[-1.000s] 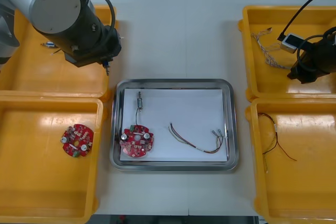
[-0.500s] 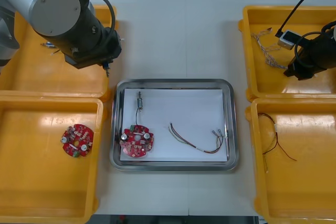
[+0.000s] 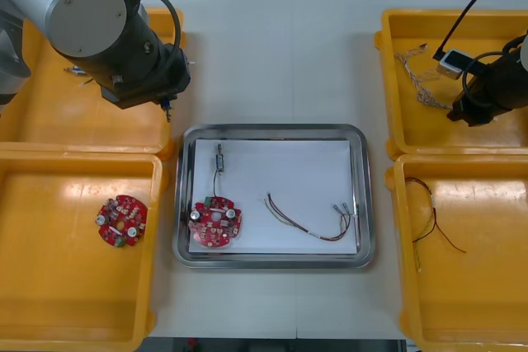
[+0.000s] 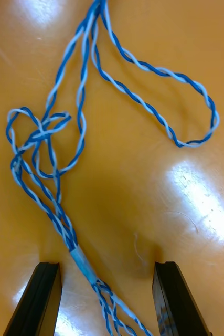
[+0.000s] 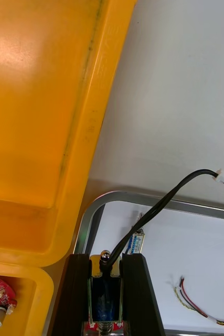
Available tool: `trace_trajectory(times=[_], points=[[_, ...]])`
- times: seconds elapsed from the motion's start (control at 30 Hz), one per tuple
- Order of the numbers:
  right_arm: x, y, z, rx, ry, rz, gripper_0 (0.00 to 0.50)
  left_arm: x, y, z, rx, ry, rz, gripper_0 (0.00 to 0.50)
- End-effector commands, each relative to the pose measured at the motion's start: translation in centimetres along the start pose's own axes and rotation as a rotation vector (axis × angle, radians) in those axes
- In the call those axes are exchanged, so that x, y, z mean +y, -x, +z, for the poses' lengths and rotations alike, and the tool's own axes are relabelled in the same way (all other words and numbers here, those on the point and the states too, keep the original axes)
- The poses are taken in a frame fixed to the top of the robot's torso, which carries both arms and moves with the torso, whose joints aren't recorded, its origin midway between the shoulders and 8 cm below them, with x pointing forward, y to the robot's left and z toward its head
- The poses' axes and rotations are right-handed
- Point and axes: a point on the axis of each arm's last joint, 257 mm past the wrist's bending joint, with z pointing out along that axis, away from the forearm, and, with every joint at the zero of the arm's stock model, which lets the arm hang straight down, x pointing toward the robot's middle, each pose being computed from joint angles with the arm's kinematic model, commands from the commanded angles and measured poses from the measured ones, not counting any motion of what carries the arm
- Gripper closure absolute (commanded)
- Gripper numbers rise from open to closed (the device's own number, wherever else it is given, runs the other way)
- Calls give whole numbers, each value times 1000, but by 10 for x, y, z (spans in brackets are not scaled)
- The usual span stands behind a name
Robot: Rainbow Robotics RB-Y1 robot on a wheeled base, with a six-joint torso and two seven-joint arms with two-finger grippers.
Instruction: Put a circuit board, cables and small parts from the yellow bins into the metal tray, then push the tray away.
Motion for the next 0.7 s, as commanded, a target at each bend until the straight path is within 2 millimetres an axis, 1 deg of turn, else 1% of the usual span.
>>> trace_trajectory(times=[0.03, 0.2, 0.27, 0.3, 0.4, 0.53, 0.7], points=[[1, 0, 5, 6, 4, -23, 0, 13, 14, -13, -42, 10, -41, 500], [9, -8, 12, 32, 18, -34, 0, 13, 13, -12, -40, 10, -39, 500], [12, -10, 14, 38, 19, -39, 23, 13, 13, -13, -39, 10, -39, 500], [13, -9, 16, 38, 23, -38, 26, 13, 12, -12, -38, 10, -40, 500], [15, -6, 16, 31, 27, -33, 26, 13, 12, -12, -36, 11, -36, 500], [19, 5, 20, 2, 26, -30, 26, 15, 8, -12, -23, 21, -24, 500], [24, 15, 23, -21, 26, -27, 26, 22, 2, -13, 3, 47, 20, 500]])
